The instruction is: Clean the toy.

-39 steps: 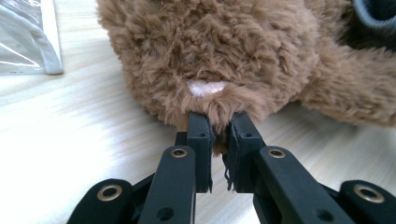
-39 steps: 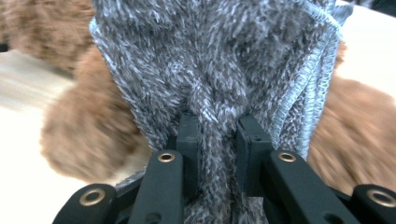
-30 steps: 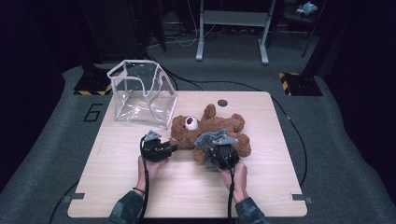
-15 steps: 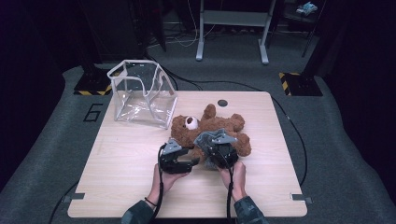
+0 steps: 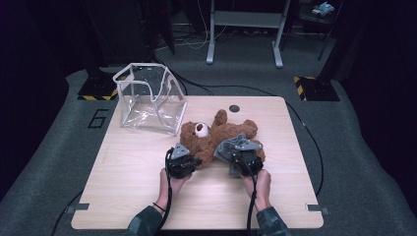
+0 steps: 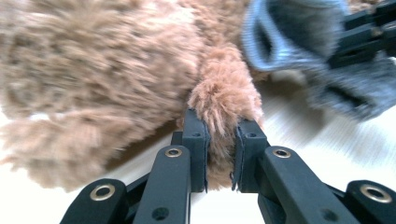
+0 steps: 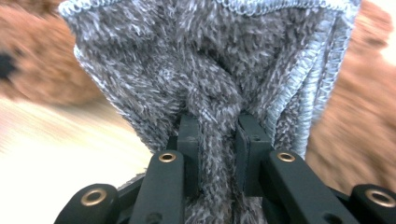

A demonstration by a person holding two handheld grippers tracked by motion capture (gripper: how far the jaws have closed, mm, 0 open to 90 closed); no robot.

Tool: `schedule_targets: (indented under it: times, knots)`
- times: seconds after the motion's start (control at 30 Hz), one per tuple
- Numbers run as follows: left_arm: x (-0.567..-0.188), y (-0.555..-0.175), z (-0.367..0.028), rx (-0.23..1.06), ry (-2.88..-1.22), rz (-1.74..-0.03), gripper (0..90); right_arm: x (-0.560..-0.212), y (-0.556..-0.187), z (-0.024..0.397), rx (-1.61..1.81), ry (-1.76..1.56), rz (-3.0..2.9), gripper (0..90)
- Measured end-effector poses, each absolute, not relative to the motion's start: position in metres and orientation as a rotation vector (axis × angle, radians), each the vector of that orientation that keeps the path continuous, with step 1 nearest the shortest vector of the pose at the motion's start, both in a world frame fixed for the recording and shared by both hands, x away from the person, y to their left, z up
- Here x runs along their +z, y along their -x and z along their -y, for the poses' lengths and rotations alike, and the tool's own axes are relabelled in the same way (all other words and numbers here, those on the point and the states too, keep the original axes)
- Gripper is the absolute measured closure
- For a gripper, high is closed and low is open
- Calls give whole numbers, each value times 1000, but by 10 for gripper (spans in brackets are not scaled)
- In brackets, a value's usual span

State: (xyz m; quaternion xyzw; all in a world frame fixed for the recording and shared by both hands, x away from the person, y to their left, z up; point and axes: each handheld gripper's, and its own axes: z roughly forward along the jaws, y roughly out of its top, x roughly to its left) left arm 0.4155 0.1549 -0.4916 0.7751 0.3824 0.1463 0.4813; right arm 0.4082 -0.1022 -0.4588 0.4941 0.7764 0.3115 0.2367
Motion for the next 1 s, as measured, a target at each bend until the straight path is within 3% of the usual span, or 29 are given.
schedule_targets:
  times: [0.33, 0.53, 0.63, 0.73, 1.0]
  knots:
    - [-493, -416, -166, 368, -1869, -954, 782, -424, -395, 169, 860, -1405, -1949, 750]
    - [-496, -419, -170, 350, -1886, -963, 773, -405, -427, 150, 942, -1347, -2009, 747]
    - [-498, -421, -170, 347, -1894, -969, 772, -410, -444, 138, 904, -1338, -2038, 748]
    - [-500, -422, -171, 342, -1894, -978, 771, -437, -473, 134, 813, -1423, -2110, 753]
    - [-508, -428, -179, 313, -1896, -1014, 763, -477, -481, 161, 711, -1593, -2144, 754]
